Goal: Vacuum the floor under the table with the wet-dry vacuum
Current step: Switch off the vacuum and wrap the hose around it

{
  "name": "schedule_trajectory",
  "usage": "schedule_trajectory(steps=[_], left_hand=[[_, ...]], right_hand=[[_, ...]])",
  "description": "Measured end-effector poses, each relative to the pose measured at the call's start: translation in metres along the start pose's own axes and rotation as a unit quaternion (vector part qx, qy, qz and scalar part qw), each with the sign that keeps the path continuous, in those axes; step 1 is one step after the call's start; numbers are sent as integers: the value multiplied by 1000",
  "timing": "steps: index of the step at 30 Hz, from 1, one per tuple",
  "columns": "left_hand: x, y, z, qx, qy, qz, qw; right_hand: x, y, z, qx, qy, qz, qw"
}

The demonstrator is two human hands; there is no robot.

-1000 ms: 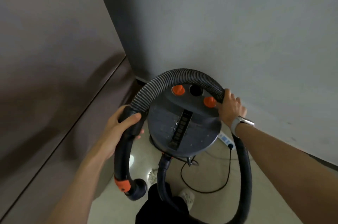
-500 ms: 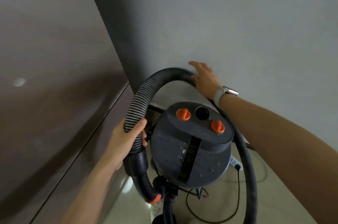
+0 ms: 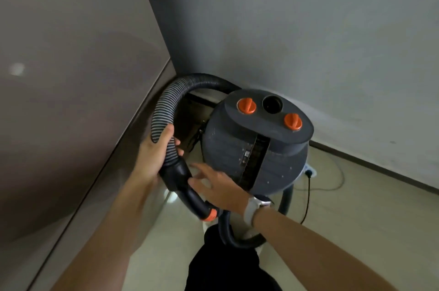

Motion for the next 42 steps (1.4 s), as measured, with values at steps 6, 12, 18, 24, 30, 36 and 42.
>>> schedule_trajectory(steps=[6,12,18,24,30,36,42], left_hand=[[-22,-25,19,-87,10,60,994],[-44,-80,55,-145,17,163,976],[-39,-121,101,-129,24,151,980],[-56,-179,167,-158,42,127,978],[-53,-239,240,-206,30,56,977],[-18,-306,295,-282,-19,33,959],[40,-344,300,-378,-64,9,924]], right_hand=[[46,-9,21,38,-99,5,994],[54,9,66,28,-103,32,994],[68,40,121,37,-96,74,992],[87,69,192,32,-141,144,979],[97,98,266,16,-182,221,958],[98,156,346,63,-217,241,944],[76,220,388,147,-185,265,935]])
Point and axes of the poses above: each hand's wrist, its own z-axis away from the middle knuckle, its own x-axis out of the palm, y = z × x, the point moved 8 cm from there along -z, towards the middle knuckle, and after that the axes turned 15 degrees about z, right-handed, at the moved point
